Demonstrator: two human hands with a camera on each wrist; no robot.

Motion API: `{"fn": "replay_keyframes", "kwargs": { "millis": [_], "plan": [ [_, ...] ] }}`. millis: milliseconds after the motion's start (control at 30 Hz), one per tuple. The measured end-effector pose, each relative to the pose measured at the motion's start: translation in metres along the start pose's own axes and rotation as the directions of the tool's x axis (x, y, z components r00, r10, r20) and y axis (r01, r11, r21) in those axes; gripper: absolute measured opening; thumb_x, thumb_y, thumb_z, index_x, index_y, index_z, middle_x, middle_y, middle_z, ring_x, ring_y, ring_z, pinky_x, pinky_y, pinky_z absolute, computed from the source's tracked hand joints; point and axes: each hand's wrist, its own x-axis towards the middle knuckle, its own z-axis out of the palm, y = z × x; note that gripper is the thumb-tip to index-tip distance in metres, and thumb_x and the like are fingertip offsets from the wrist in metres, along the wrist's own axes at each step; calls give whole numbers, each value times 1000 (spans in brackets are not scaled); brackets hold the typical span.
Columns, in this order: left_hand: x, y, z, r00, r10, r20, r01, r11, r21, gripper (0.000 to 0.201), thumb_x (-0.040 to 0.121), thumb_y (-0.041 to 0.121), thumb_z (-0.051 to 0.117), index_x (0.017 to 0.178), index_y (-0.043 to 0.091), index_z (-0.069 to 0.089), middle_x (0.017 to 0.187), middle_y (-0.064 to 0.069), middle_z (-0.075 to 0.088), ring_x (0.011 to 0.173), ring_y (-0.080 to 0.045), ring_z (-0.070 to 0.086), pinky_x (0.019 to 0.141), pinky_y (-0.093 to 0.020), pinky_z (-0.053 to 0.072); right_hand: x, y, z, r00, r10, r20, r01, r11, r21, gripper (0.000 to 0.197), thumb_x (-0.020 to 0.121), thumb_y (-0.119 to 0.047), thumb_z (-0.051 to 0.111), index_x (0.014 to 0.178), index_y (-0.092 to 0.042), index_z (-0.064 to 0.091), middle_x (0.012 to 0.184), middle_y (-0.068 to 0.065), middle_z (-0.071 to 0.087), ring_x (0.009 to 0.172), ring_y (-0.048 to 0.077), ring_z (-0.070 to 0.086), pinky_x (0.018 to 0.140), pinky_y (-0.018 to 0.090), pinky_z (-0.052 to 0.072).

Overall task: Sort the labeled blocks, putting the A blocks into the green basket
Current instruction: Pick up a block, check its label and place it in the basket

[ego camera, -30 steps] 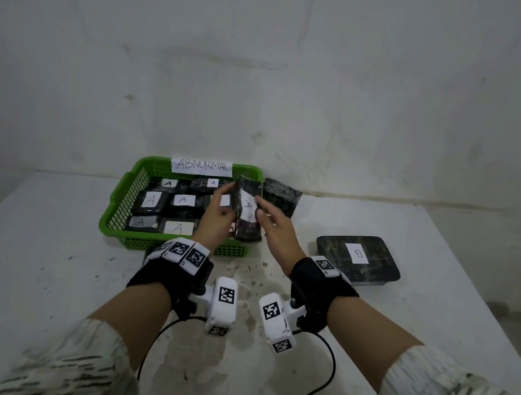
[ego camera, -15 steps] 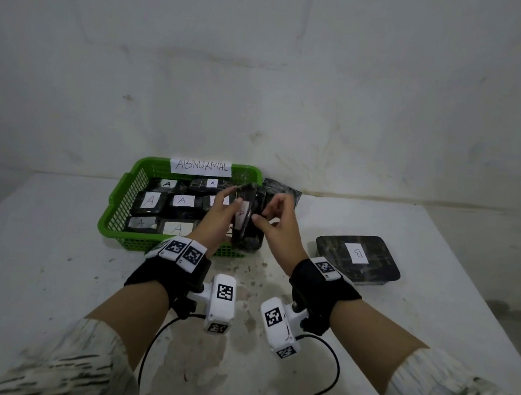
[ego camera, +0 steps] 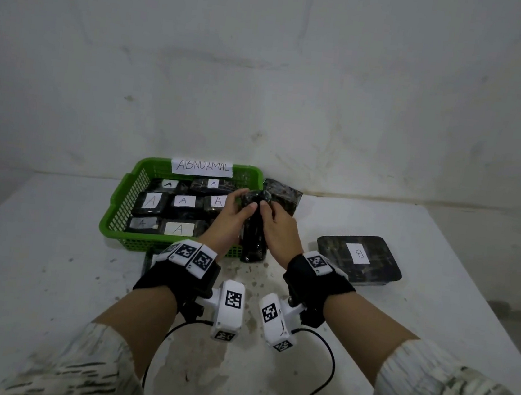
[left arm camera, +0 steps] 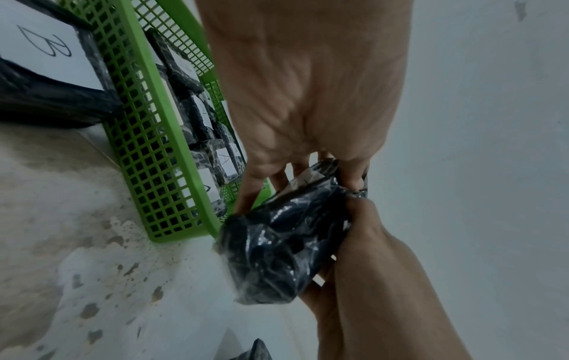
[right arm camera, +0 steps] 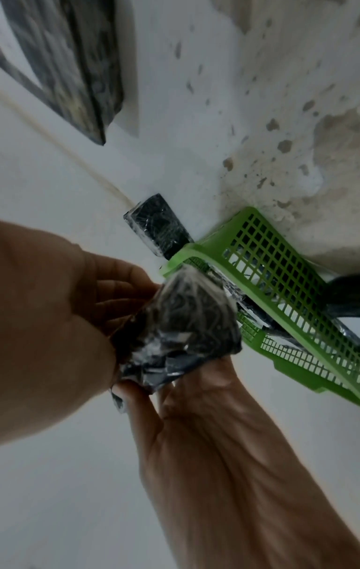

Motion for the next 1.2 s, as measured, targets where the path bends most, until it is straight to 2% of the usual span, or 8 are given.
{"fn": "replay_keyframes", "kwargs": {
  "millis": [167, 333, 500, 667, 767, 867, 1033, 1200],
  "plan": [
    [-2, -1, 1, 1000, 18, -7, -17, 997, 74, 46, 97, 18, 46, 141, 17, 30, 136, -13, 48, 107, -18, 52, 95, -44, 46, 4, 2, 2, 997, -76, -33, 66, 967, -247, 33, 103, -25, 36, 97, -1, 59, 92, 22, 65, 86, 36, 59, 65, 35, 37],
    [-4, -1, 3, 1000, 17, 6, -18, 995, 102, 62, 97, 19, 47, 149, 21, 15, 143, -9, 42, 123, -18, 45, 100, -35, 41, 3, -1, 2, 999, -24, -23, 20, 988, -152, 33, 104, -30, 33, 93, -9, 55, 84, 11, 61, 84, 31, 57, 69, 37, 41],
    [1, -2, -2, 996, -13, -87, 18, 998, 59, 71, 95, 34, 48, 151, 30, 3, 150, -7, 36, 135, -25, 39, 108, -52, 35, -13, -5, 6, 986, -37, 164, 45, 998, -44, 37, 104, -33, 35, 128, -11, 52, 117, 10, 64, 103, 25, 61, 82, 32, 47],
    [-3, -9, 0, 1000, -4, -20, 7, 991, 133, 68, 97, 18, 46, 151, 18, 4, 138, -8, 46, 125, -19, 46, 84, -15, 45, -10, -2, 6, 996, 40, 80, -36, 998, -52, 34, 105, -24, 33, 124, -3, 51, 113, 17, 64, 98, 31, 61, 67, 29, 40],
    [-1, -16, -2, 998, 19, -62, -7, 983, 185, 63, 98, 17, 45, 150, 18, 10, 144, -10, 43, 129, -22, 45, 95, -23, 41, -8, -2, 6, 992, 38, 120, -41, 999, 15, 31, 104, -26, 35, 128, -12, 50, 113, 11, 63, 87, 19, 61, 55, 19, 44],
    [0, -17, -6, 995, 42, -86, -26, 983, 184, 59, 99, 17, 43, 149, 15, 14, 143, -11, 44, 129, -22, 45, 92, -22, 39, -12, -10, -2, 961, 89, 260, -153, 960, 234, 40, 104, -27, 37, 144, -23, 37, 133, 2, 55, 113, 16, 56, 81, 22, 50],
    [5, -17, -13, 978, 19, -209, -14, 1000, 26, 69, 97, 19, 48, 149, 31, 5, 136, -16, 49, 114, -25, 55, 96, -44, 46, -19, -15, -11, 935, 55, 350, -166, 941, 295, 58, 103, -37, 33, 154, -24, 10, 159, 1, 22, 143, 18, 28, 112, 27, 27],
    [15, -14, -18, 984, -128, -125, 117, 989, -92, 45, 99, 20, 43, 143, 21, 34, 136, -14, 50, 111, -30, 55, 63, -33, 51, -18, -8, -8, 936, 16, 351, -71, 987, 145, 54, 101, -47, 23, 152, -40, 4, 129, 5, 24, 123, 16, 29, 113, 35, 25]
  ]
}}
